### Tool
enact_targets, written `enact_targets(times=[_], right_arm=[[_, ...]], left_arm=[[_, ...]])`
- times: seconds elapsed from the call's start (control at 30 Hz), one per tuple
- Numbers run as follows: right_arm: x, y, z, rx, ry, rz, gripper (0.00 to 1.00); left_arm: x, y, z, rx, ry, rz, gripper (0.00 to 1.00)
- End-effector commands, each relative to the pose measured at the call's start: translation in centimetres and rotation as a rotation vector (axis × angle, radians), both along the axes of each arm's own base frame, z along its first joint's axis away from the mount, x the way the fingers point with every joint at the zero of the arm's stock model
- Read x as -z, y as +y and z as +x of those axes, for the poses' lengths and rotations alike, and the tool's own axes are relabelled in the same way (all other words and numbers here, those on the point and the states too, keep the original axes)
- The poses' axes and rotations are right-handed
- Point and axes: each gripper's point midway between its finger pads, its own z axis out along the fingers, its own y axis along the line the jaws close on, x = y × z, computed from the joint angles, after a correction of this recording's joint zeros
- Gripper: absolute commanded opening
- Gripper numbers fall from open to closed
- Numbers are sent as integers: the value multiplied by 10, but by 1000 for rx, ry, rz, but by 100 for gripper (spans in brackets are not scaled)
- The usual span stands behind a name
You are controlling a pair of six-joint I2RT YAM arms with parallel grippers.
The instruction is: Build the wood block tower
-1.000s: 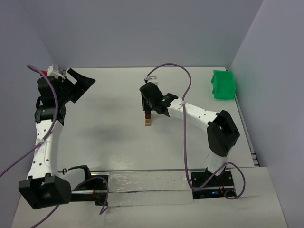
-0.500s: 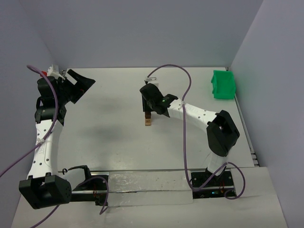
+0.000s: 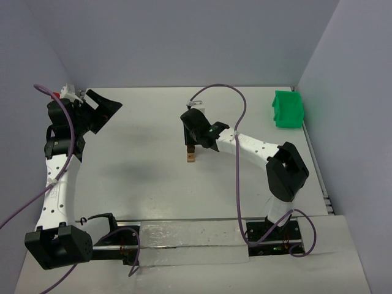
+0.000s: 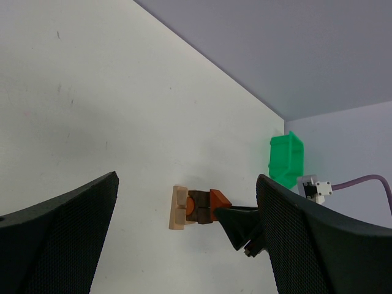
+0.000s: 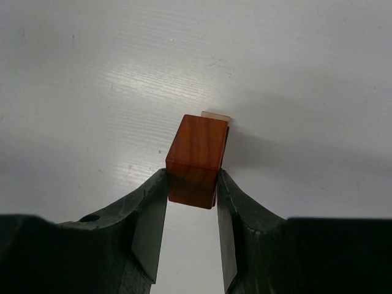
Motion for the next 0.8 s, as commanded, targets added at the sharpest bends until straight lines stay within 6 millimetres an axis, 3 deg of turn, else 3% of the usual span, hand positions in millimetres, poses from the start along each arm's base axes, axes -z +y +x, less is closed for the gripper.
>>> enact_targets(times=[0.0,0.77], right_arm=[[-11,-4,4,26,-31,17,0],[-8,-4,2,22,-22,21,3]], left_arm=[[-12,1,3,12,-48,-6,99],[-10,0,2,16,-45,-14,99]])
